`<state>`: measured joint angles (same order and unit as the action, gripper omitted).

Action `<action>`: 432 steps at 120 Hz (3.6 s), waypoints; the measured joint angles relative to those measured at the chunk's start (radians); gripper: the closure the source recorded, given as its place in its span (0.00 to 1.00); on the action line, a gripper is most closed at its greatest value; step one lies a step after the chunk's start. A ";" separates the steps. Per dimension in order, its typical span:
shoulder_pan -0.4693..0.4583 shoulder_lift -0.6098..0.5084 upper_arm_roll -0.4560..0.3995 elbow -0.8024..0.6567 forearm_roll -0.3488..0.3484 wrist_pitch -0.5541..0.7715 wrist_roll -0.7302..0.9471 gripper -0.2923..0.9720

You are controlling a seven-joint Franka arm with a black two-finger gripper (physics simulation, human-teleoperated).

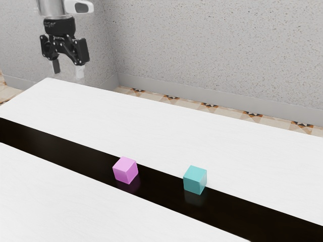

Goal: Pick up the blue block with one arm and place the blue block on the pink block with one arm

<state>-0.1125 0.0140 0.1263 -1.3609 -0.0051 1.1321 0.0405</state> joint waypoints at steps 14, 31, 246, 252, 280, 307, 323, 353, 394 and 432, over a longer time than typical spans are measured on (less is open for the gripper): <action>0.016 0.007 0.005 0.001 -0.001 0.164 0.011 0.25; -0.264 0.223 0.276 0.034 -0.125 0.314 -0.012 0.24; -0.500 0.503 0.138 -0.309 -0.172 1.064 -0.297 0.48; -0.474 0.448 0.137 -0.315 -0.153 1.045 -0.300 0.50; -0.103 0.176 -0.020 -0.581 -0.017 1.063 -0.281 0.51; 0.024 0.160 -0.091 -0.630 0.013 1.078 -0.210 0.52; 0.028 0.160 -0.094 -0.639 0.017 1.068 -0.167 0.52; 0.039 0.184 -0.094 -0.641 0.019 1.040 -0.104 0.52; 0.048 0.206 -0.098 -0.627 0.019 1.040 -0.043 0.52; 0.045 0.220 -0.100 -0.613 0.018 1.044 -0.011 0.52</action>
<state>-0.0675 0.2336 0.0259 -1.9739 0.0125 2.1758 0.0298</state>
